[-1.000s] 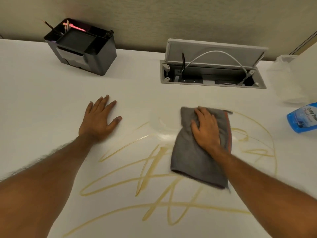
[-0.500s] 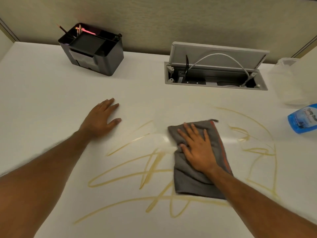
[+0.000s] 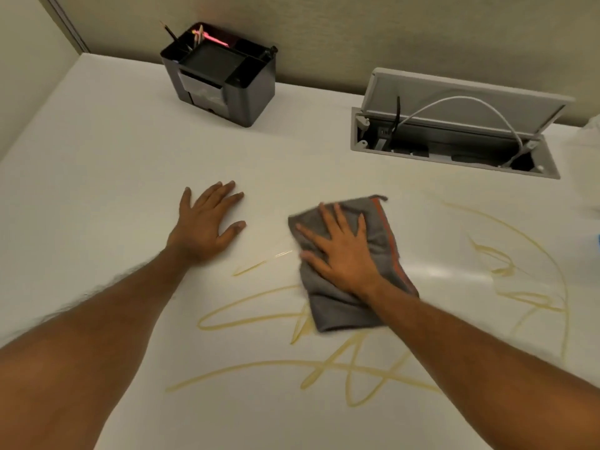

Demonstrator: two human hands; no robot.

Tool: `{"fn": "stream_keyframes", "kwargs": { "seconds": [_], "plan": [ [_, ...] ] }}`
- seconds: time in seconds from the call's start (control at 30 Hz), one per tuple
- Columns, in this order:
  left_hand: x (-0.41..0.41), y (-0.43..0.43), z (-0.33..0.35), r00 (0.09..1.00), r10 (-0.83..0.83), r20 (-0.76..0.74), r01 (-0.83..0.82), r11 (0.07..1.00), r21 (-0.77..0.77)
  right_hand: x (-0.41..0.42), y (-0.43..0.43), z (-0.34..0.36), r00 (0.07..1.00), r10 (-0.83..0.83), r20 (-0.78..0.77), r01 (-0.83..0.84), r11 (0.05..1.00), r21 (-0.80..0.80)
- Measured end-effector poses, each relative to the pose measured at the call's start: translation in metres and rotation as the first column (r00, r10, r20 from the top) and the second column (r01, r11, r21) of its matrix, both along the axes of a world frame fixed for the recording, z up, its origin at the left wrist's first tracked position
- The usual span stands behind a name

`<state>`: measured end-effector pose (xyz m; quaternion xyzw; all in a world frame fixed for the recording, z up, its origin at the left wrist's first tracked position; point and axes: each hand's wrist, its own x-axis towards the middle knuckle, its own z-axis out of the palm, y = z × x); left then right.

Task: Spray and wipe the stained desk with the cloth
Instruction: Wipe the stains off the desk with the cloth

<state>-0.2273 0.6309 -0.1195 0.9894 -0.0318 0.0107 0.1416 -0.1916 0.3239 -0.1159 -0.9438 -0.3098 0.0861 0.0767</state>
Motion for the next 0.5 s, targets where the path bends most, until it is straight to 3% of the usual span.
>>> {"fn": "stream_keyframes", "kwargs": {
  "seconds": [0.1, 0.2, 0.3, 0.4, 0.5],
  "plan": [
    [-0.001, 0.004, 0.003, 0.998, -0.017, -0.062, 0.015, 1.0, -0.026, -0.017, -0.063, 0.001, 1.0, 0.017, -0.006, -0.016, 0.99, 0.142],
    [-0.016, 0.013, -0.002, 0.994, -0.064, -0.086, 0.062, 0.998, -0.018, -0.002, -0.096, 0.004, 0.964, -0.266, -0.001, 0.261, 0.943, 0.209],
    [-0.033, 0.016, -0.005, 0.997, -0.072, -0.009, 0.072, 0.997, 0.0, 0.025, -0.058, 0.005, 0.894, -0.446, 0.049, 0.439, 0.891, 0.112],
    [-0.031, 0.015, -0.004, 0.998, -0.059, 0.024, 0.059, 0.998, -0.001, 0.046, 0.005, 0.004, 0.905, -0.422, 0.054, 0.422, 0.906, 0.022],
    [-0.033, 0.016, -0.006, 0.997, -0.066, 0.027, 0.066, 0.998, 0.001, 0.033, 0.056, 0.001, 0.97, -0.243, 0.021, 0.243, 0.97, 0.004]
  ]
}}
